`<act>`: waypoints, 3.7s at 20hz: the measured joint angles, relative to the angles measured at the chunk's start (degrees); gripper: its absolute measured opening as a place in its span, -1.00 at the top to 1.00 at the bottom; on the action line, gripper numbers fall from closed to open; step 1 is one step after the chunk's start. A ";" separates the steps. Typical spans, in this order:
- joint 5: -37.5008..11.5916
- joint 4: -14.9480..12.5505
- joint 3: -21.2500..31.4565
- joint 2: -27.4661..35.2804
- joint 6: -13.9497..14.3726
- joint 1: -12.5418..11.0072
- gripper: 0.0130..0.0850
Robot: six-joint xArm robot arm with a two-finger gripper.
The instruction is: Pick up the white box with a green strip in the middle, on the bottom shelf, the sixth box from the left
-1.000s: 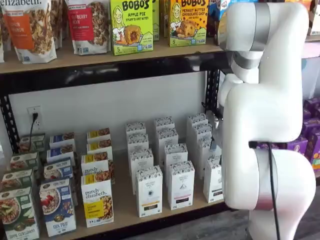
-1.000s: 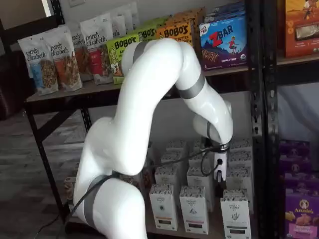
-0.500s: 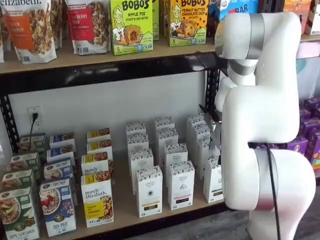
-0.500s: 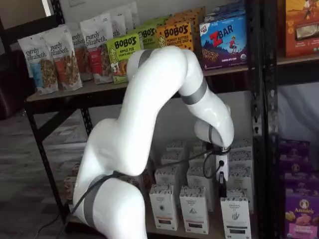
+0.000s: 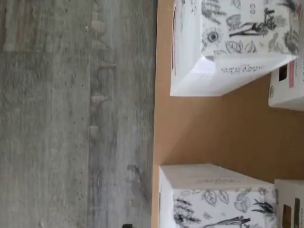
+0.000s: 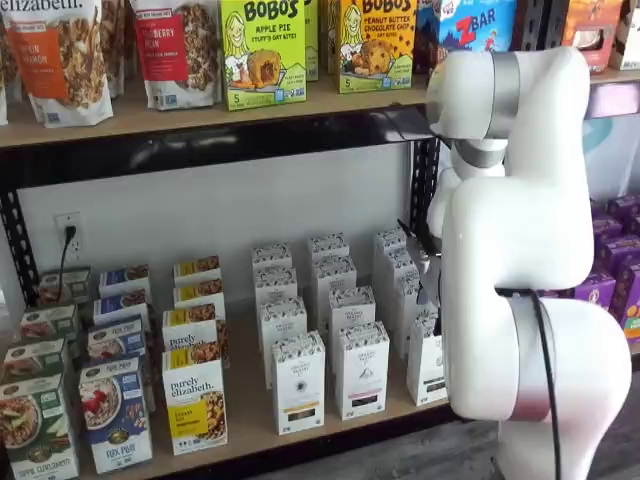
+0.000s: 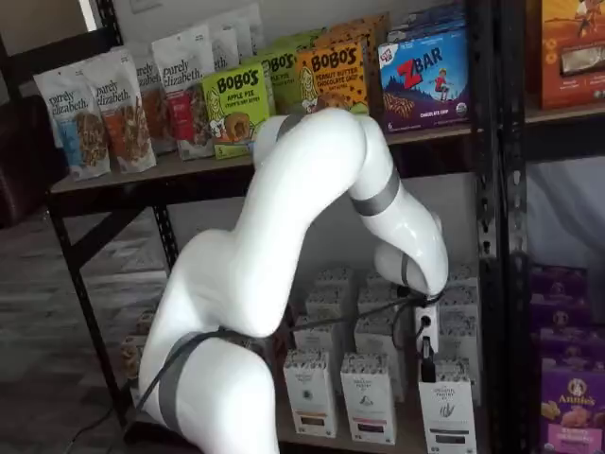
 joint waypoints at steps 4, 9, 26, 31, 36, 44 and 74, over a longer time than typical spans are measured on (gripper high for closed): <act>-0.36 -0.90 -2.37 2.44 0.84 0.08 -1.00; -0.91 -2.33 -4.31 4.67 2.17 0.17 -1.00; -3.43 -5.40 -7.26 9.31 4.87 0.30 -0.78; -2.65 -5.80 -7.60 9.41 5.20 0.22 -0.56; -2.49 -5.85 -7.45 9.17 5.14 0.13 -0.56; -3.06 -5.88 -6.96 8.81 5.07 0.06 -0.11; -7.66 -23.60 32.86 -21.97 24.07 2.33 0.00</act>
